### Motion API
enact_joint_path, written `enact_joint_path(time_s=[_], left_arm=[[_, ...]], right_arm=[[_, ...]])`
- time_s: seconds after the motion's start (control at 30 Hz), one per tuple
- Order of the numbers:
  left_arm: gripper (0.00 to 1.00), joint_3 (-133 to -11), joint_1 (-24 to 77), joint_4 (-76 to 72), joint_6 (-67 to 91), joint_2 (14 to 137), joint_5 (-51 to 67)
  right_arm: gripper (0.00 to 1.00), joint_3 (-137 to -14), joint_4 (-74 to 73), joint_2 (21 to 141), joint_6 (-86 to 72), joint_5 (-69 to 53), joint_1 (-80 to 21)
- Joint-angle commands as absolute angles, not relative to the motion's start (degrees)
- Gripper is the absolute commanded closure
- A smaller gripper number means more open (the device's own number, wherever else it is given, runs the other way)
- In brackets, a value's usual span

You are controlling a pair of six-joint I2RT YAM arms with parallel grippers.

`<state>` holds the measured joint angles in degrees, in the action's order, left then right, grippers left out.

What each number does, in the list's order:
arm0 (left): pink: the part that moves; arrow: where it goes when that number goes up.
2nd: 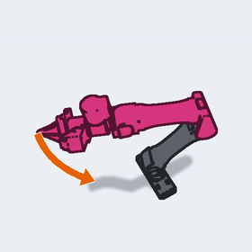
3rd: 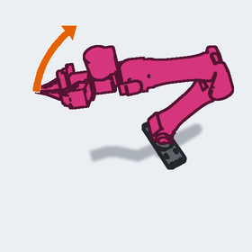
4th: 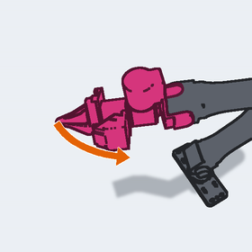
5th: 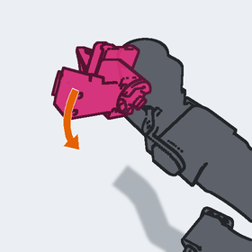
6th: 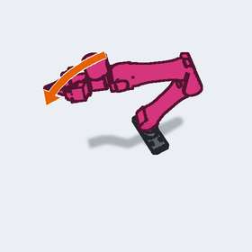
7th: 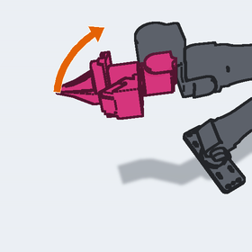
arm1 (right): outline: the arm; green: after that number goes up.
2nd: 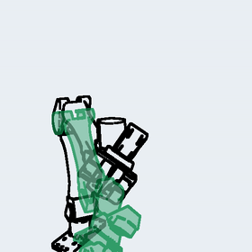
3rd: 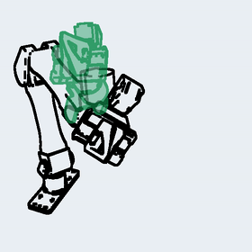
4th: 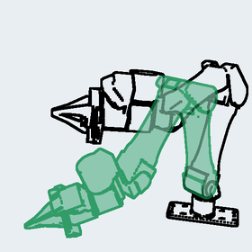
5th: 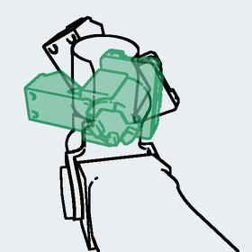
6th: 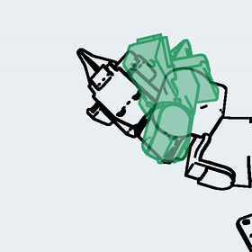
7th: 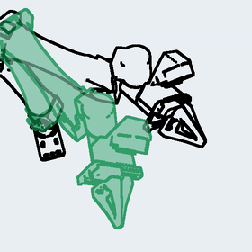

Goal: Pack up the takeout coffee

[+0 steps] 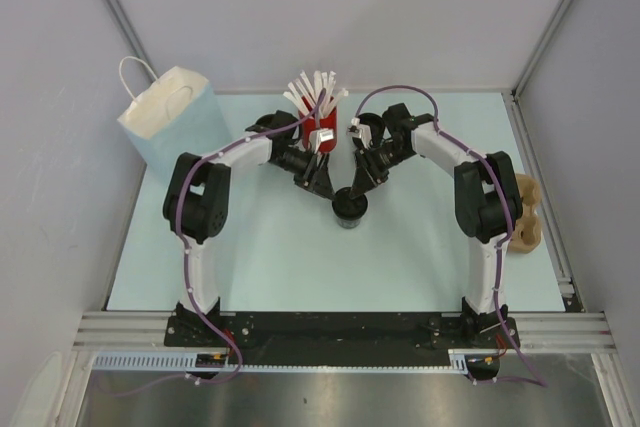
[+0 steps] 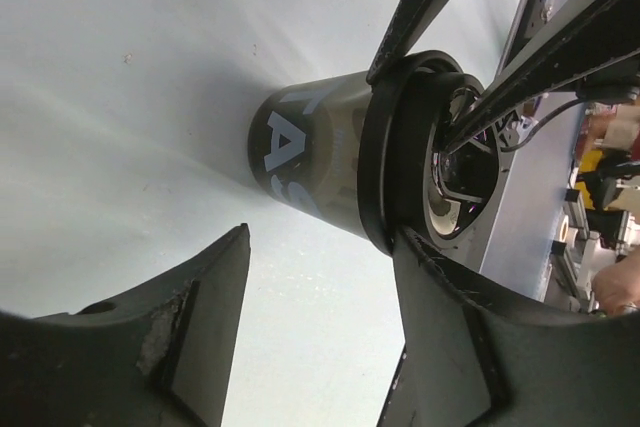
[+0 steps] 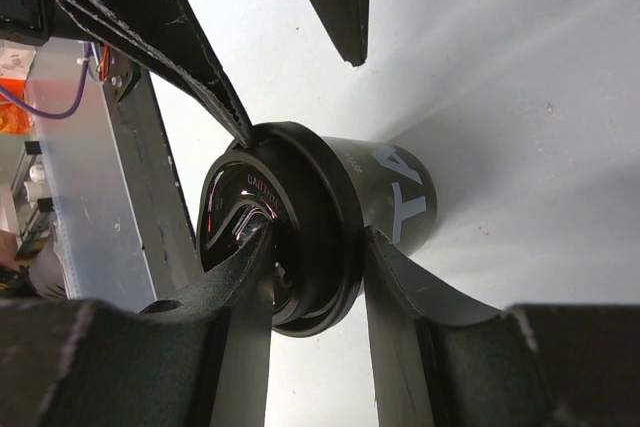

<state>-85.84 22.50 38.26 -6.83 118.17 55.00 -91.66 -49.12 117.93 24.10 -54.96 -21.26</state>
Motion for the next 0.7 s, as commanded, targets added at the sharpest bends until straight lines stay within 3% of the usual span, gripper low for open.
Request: enact_joint_path(time_s=[0.0,0.67], left_arm=[[0.36,-87.3,25.2,35.5,-11.3,119.5,45.4],[0.35,-85.3,24.4,28.1,-9.1,115.1,59.4]], right_arm=[[0.64,-91.3,-51.6,119.7,29.7,-48.8,-23.4],[0.63,-92.5,-52.7,121.2,30.7,-49.0,-24.6]])
